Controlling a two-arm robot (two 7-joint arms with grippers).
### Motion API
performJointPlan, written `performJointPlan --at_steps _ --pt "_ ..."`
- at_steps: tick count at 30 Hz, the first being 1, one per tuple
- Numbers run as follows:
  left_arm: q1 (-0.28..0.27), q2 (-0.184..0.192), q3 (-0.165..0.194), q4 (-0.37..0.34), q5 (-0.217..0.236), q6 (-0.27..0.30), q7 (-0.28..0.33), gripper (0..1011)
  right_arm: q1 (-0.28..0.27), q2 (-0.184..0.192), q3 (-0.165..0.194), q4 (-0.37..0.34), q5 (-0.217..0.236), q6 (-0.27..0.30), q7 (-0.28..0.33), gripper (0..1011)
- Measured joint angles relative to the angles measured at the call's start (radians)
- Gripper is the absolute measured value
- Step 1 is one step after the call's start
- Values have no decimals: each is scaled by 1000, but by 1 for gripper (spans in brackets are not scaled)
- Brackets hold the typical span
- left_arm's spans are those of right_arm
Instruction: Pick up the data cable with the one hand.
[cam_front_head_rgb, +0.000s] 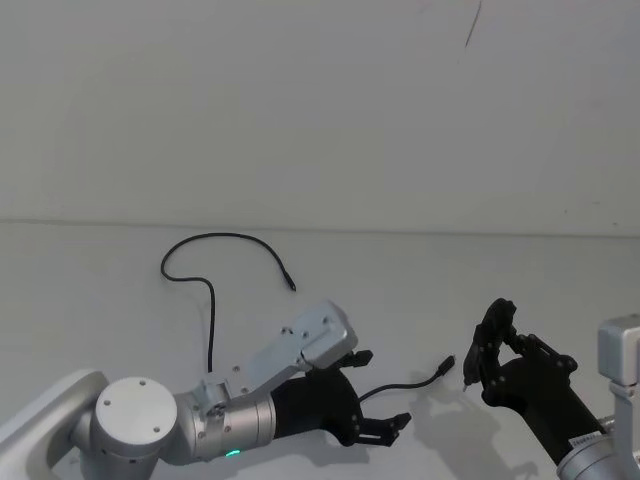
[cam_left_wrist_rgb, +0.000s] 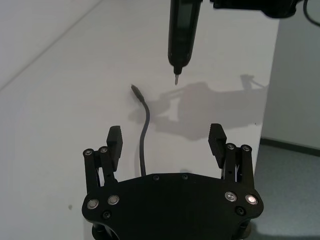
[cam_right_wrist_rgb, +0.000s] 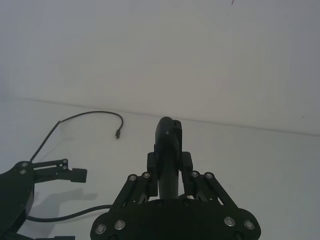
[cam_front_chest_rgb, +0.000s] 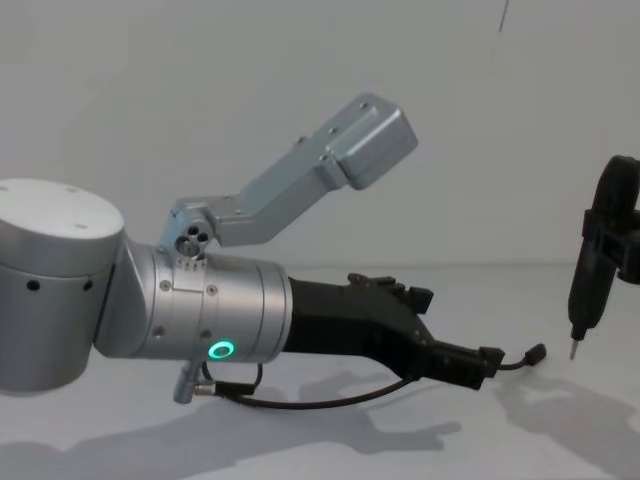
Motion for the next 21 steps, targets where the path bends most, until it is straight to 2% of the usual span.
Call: performJointPlan --at_steps 8,21 --pt "-1 -9 3 29 1 5 -7 1001 0 0 0 0 0 0 0 269" --pt "-9 -45 0 100 6 -7 -10 1001 0 0 0 0 0 0 0 269"
